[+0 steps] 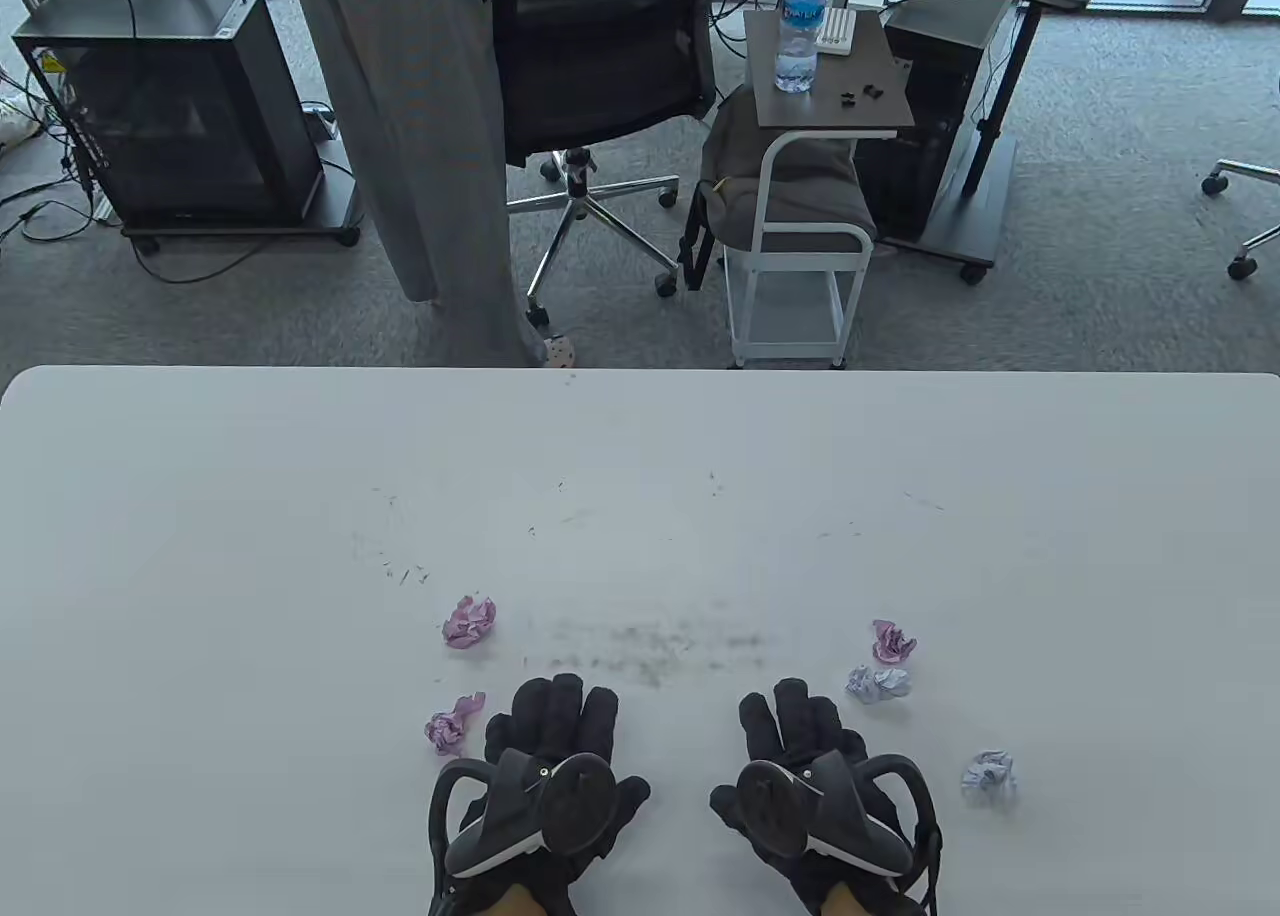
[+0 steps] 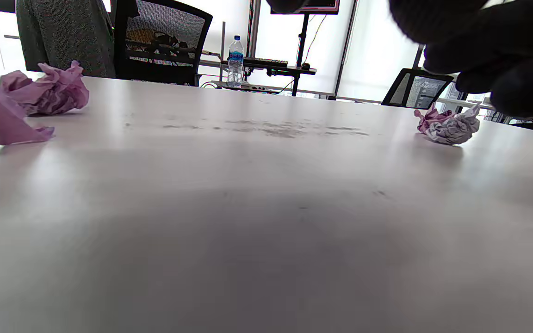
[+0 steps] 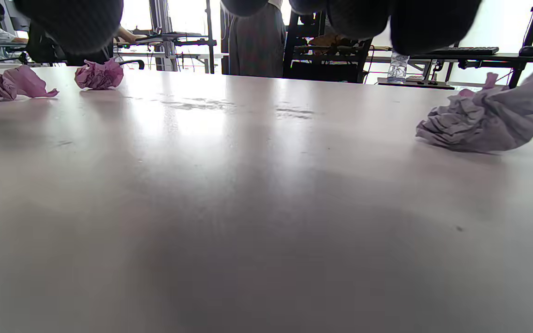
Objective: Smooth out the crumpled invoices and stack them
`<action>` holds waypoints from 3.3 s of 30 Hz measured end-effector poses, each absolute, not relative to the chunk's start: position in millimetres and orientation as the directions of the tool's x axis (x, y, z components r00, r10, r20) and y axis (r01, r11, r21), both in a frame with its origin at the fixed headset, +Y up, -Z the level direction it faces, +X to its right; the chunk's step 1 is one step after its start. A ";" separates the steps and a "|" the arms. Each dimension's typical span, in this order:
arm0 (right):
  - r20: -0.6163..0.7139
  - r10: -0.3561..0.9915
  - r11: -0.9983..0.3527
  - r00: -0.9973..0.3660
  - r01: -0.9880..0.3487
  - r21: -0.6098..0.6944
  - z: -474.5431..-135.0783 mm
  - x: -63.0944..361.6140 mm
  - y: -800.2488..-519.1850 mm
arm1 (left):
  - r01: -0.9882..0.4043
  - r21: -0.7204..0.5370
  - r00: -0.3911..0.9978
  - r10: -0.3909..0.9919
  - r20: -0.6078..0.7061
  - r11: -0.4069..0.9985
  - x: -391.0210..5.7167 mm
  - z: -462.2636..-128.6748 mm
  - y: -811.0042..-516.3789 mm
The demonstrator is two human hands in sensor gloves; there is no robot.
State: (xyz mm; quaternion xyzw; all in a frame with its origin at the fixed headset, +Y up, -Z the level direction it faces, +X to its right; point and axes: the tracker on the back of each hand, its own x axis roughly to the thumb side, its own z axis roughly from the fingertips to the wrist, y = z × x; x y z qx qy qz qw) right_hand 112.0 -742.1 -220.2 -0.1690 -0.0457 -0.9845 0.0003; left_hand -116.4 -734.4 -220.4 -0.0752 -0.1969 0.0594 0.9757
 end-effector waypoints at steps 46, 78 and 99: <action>0.385 0.174 -0.970 -0.907 -0.091 0.225 -220.0 106.7 -746.2 | -0.196 -0.311 0.980 0.193 -0.042 0.930 -197.4 -251.0 -771.1; 0.540 0.405 -0.912 -0.738 -0.368 0.181 -201.9 89.7 -713.9 | -0.715 -0.545 0.363 0.899 0.247 0.438 -101.4 -211.1 -726.7; 0.563 0.540 -0.799 -0.626 -0.592 0.107 -200.7 104.1 -701.8 | -0.718 -0.421 0.429 0.828 0.362 0.555 -112.3 -204.5 -707.4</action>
